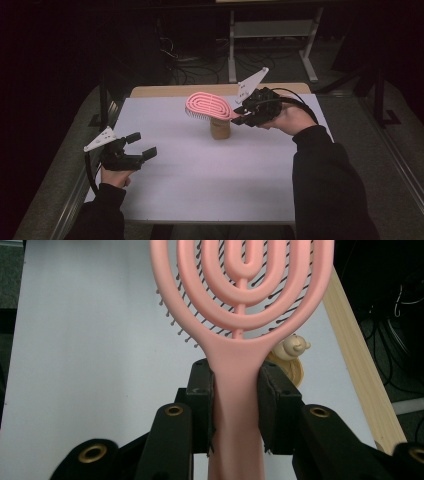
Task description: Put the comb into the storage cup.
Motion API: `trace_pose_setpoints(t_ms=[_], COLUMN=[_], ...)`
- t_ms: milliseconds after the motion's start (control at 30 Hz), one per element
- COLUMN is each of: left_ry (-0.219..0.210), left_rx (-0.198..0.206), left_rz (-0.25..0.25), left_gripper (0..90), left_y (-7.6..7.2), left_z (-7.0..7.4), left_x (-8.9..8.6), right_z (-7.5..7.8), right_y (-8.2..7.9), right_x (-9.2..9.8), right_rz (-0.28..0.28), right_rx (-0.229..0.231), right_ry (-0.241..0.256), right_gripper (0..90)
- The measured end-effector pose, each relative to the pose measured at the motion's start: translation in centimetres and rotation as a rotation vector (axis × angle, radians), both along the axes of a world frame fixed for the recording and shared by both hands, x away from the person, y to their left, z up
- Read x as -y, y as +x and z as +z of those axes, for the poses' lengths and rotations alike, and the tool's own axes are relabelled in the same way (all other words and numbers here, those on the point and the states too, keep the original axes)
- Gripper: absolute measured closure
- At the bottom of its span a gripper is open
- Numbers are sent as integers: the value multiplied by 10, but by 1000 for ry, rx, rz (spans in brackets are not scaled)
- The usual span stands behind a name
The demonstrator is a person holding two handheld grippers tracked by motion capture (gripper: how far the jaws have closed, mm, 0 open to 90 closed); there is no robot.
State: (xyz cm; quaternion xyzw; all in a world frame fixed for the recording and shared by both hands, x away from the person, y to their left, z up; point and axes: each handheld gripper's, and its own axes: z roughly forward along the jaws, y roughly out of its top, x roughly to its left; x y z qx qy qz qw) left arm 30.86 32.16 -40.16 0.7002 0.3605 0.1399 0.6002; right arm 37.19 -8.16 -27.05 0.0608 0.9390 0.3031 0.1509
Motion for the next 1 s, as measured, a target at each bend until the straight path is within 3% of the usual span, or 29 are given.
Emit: trace_pose_setpoints(t_ms=[367,600,1000], left_ry=[-6,-50,-51], left_rx=[-16,-49,-82], left_rz=[-28,-70,-128], left_gripper=[0,0,0], left_y=[10,17,29], left_z=[19,33,54], left_x=[17,24,43], right_z=[-1,-1,-1], right_y=[3,4,6], right_x=[-12,-18,-29], right_rz=[4,3,1], right_rx=[13,25,40], right_ry=[11,12,17], right_gripper=[688,688,688])
